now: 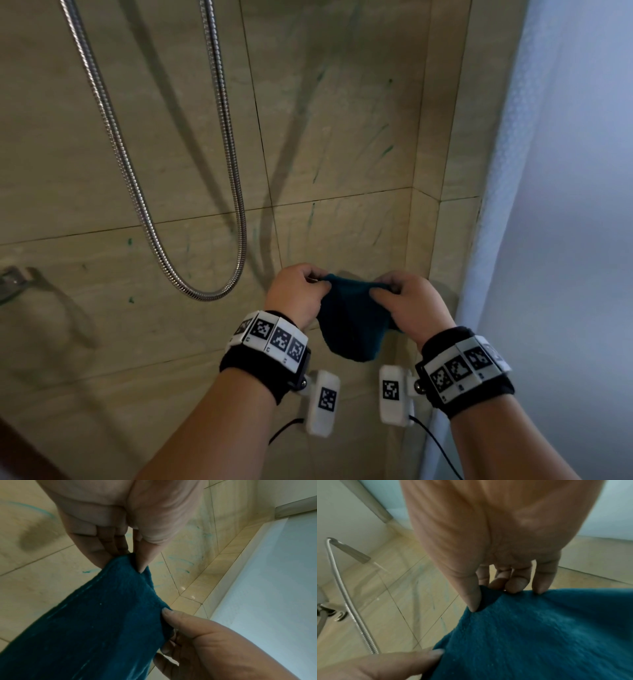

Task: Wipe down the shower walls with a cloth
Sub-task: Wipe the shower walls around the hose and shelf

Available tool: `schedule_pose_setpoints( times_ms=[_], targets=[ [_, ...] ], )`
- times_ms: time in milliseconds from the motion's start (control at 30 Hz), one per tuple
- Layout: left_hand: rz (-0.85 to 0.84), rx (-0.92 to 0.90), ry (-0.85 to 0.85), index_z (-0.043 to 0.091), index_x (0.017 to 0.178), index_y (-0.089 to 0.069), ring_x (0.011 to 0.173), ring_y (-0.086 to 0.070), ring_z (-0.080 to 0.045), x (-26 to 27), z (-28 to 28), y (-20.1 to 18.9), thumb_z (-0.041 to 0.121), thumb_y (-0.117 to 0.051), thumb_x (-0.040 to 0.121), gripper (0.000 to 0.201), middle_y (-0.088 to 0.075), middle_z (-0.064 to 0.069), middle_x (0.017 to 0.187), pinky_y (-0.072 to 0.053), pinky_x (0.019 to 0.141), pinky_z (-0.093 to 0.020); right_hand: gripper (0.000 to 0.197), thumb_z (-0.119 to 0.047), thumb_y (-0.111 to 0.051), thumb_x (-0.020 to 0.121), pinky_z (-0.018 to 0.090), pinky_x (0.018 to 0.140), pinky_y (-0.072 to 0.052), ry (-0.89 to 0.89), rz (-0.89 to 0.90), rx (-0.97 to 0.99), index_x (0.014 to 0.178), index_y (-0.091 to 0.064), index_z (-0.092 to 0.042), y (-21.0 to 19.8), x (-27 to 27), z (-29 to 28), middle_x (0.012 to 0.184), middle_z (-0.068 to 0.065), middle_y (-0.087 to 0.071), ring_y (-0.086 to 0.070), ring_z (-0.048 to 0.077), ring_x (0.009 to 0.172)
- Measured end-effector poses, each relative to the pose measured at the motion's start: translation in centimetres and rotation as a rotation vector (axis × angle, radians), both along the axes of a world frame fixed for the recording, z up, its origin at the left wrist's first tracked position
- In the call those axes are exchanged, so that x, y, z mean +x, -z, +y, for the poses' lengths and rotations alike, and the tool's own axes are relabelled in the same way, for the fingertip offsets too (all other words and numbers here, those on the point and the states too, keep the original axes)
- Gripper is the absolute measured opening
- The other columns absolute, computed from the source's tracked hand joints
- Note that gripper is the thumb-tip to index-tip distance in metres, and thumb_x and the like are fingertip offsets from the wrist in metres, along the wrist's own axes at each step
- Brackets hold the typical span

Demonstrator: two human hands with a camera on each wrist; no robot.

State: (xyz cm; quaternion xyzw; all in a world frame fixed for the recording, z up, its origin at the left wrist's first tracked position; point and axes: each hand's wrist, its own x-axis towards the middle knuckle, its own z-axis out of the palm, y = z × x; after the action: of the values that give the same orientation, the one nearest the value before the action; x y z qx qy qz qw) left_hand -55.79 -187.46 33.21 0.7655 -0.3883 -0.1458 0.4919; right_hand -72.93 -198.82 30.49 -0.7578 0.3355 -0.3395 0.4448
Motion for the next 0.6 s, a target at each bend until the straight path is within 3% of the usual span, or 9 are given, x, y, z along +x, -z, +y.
schedule_pose_setpoints(
  times_ms=[67, 133, 267, 333, 400, 467, 533, 600],
  targets=[
    [-0.029, -0.01, -0.012, 0.023, 0.09, -0.075, 0.075, -0.07, -0.012, 0.0, 0.1, 0.1, 0.023, -0.075, 0.094, 0.004, -0.074, 0.006, 0.084, -0.062, 0.073, -0.033, 0.009, -0.024, -0.068, 0.096, 0.014, 0.059, -0.046, 0.017, 0.052, -0.064, 0.092, -0.074, -0.03, 0.1, 0.0, -0.1, 0.084, -0.011, -0.073, -0.066, 0.002, 0.077],
    [-0.026, -0.025, -0.016, 0.022, 0.087, -0.072, 0.074, -0.068, -0.012, 0.0, 0.2, 0.1, 0.026, -0.076, 0.093, 0.009, -0.072, 0.006, 0.082, -0.056, 0.068, -0.028, 0.009, -0.029, -0.066, 0.097, 0.02, 0.065, -0.046, 0.019, 0.067, -0.089, 0.098, -0.075, -0.029, 0.3, 0.0, -0.2, 0.092, -0.009, -0.073, -0.065, 0.007, 0.087],
    [-0.027, -0.033, -0.018, 0.019, 0.086, -0.067, 0.072, -0.06, -0.007, 0.1, 0.5, 0.2, 0.034, -0.078, 0.091, 0.02, -0.066, 0.008, 0.079, -0.039, 0.057, -0.018, 0.014, -0.029, -0.062, 0.1, 0.032, 0.072, -0.053, 0.008, -0.043, 0.018, 0.096, -0.074, -0.028, 0.4, 0.2, -0.3, 0.087, -0.007, -0.074, -0.068, 0.013, 0.088],
    [-0.018, -0.04, -0.017, 0.017, 0.086, -0.064, 0.071, -0.059, -0.01, 0.0, 0.5, 0.2, 0.038, -0.077, 0.091, 0.025, -0.065, 0.006, 0.079, -0.038, 0.058, -0.021, 0.016, -0.03, -0.06, 0.1, 0.042, 0.079, -0.056, 0.008, -0.108, 0.094, 0.093, -0.075, -0.028, 0.6, 0.3, -0.3, 0.087, -0.005, -0.075, -0.069, 0.019, 0.09],
    [0.003, -0.053, -0.019, 0.016, 0.086, -0.061, 0.073, -0.062, -0.016, 0.0, 0.4, 0.3, 0.04, -0.077, 0.092, 0.029, -0.066, 0.001, 0.079, -0.046, 0.063, -0.028, 0.017, -0.031, -0.059, 0.1, 0.047, 0.082, -0.056, -0.006, -0.15, 0.138, 0.092, -0.075, -0.031, 0.8, 0.4, -0.2, 0.089, -0.004, -0.075, -0.069, 0.023, 0.092],
    [0.069, -0.079, -0.022, 0.016, 0.087, -0.06, 0.08, -0.07, -0.026, -0.1, 0.3, 0.3, 0.04, -0.077, 0.091, 0.03, -0.07, -0.005, 0.085, -0.06, 0.074, -0.042, 0.013, -0.03, -0.063, 0.099, 0.044, 0.082, -0.057, -0.035, -0.162, 0.157, 0.095, -0.075, -0.032, 1.0, 0.3, -0.2, 0.092, -0.004, -0.076, -0.07, 0.022, 0.094],
    [0.123, -0.11, -0.028, 0.015, 0.09, -0.061, 0.084, -0.073, -0.031, -0.3, 0.4, 0.2, 0.039, -0.077, 0.092, 0.029, -0.072, -0.01, 0.09, -0.062, 0.078, -0.053, 0.007, -0.026, -0.07, 0.096, 0.038, 0.08, -0.057, -0.079, -0.188, 0.211, 0.1, -0.075, -0.028, 1.2, 0.2, -0.1, 0.096, -0.002, -0.077, -0.072, 0.021, 0.094],
    [0.09, -0.116, -0.049, 0.018, 0.091, -0.061, 0.083, -0.072, -0.03, -0.2, 0.5, 0.1, 0.041, -0.074, 0.093, 0.027, -0.072, -0.009, 0.089, -0.061, 0.078, -0.052, 0.011, -0.021, -0.075, 0.093, 0.034, 0.077, -0.056, -0.14, -0.171, 0.254, 0.103, -0.075, -0.023, 1.1, 0.1, -0.1, 0.096, 0.002, -0.078, -0.074, 0.022, 0.092]
  ],
)
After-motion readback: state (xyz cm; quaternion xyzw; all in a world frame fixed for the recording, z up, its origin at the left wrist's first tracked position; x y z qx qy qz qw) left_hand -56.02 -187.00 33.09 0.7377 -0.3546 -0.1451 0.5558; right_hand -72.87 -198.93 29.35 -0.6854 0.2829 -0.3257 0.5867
